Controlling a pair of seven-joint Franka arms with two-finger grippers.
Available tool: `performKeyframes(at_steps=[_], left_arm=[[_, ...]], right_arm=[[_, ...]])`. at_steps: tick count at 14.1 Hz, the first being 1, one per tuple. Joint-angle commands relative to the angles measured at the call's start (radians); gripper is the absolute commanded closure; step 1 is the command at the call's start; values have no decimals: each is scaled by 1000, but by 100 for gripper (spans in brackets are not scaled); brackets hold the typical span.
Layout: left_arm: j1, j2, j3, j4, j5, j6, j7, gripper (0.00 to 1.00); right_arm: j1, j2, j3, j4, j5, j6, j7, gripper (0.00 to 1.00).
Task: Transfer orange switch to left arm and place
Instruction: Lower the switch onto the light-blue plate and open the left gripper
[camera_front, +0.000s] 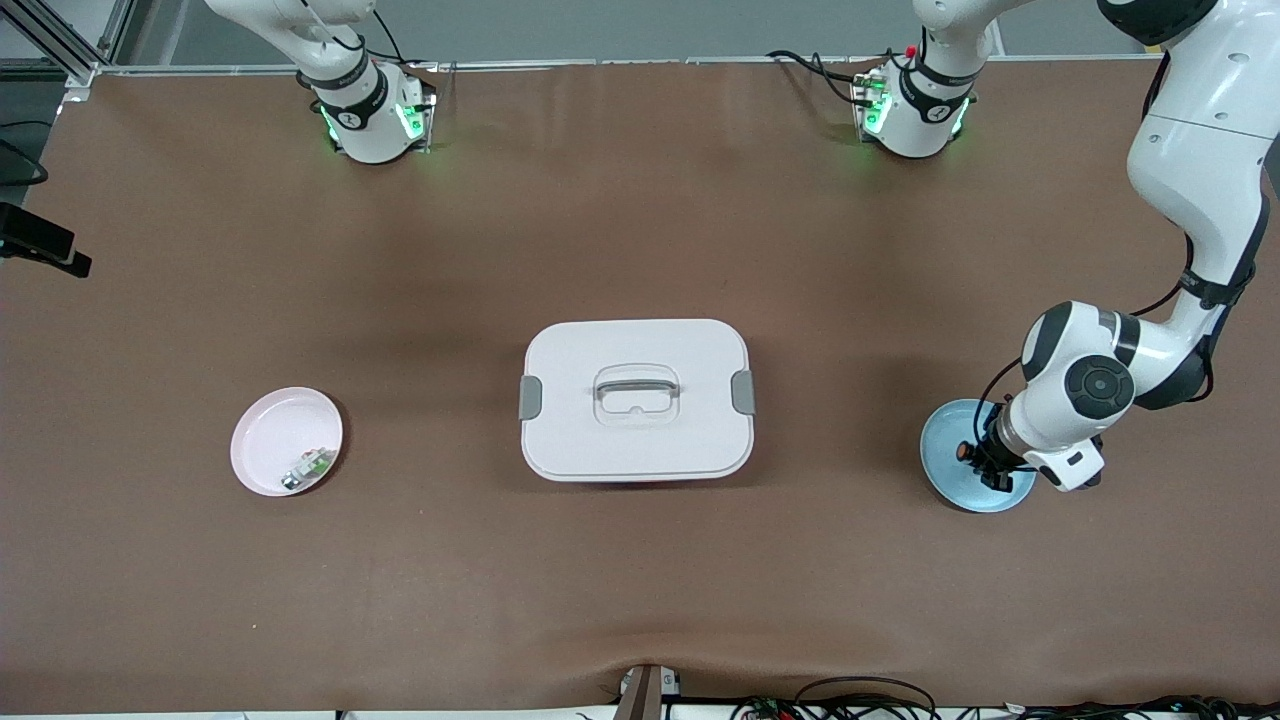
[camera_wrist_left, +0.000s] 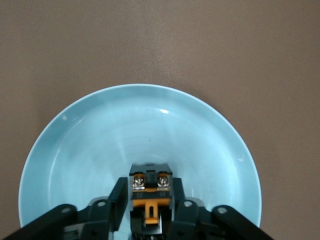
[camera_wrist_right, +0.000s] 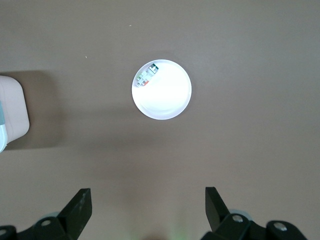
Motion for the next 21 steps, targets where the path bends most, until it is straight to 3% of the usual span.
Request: performKeyframes(at_steps=[1,2,3,5,10,21], left_arm=[[-6,14,4,20,27,7,2,32],[-6,14,4,21,28,7,4,23],[-8,12,4,21,28,7,4,21],[-6,9,4,21,28,7,4,0],[-8,-5,4,20,8,4,36,0],[-8,-184,36,-106,-286,-22,648,0]], right_arm=[[-4,-15,-13,-8,2,-8,-13,0],[-4,-15,-13,-6,2,-8,-11,0],[-4,-15,-11,-6,2,-8,-8,0],[-6,-15,-10,-6,2,-9,2,0],[-10,-15,-8,-6,3,-8,-7,0],[-10,-15,-5,-6,7,-5,-24,0]])
